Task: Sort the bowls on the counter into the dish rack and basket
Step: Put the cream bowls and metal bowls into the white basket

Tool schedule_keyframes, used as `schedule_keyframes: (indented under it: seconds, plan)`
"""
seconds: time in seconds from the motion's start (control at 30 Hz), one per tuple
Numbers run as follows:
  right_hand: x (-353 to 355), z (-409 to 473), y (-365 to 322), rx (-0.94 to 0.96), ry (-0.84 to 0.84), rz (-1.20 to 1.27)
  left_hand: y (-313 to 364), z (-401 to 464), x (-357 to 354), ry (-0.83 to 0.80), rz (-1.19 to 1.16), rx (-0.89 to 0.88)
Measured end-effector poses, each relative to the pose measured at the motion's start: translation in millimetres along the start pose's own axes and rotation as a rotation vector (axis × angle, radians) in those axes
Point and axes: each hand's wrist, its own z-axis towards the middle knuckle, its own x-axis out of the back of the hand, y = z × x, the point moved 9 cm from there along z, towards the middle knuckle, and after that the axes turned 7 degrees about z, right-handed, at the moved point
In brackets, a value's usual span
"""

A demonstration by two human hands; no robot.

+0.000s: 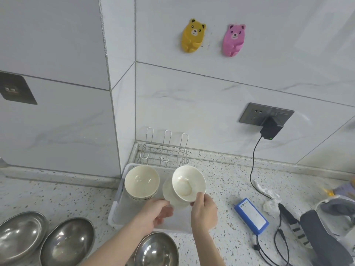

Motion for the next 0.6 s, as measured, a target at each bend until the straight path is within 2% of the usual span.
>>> schedule_keyframes:
  seconds: [0.6]
  plan:
    - [-8.4, 2.8, -1.3, 0.084, -0.036, -0.239, 2.1, -7.6, -9.3, -0.113, 0.093, -0.002]
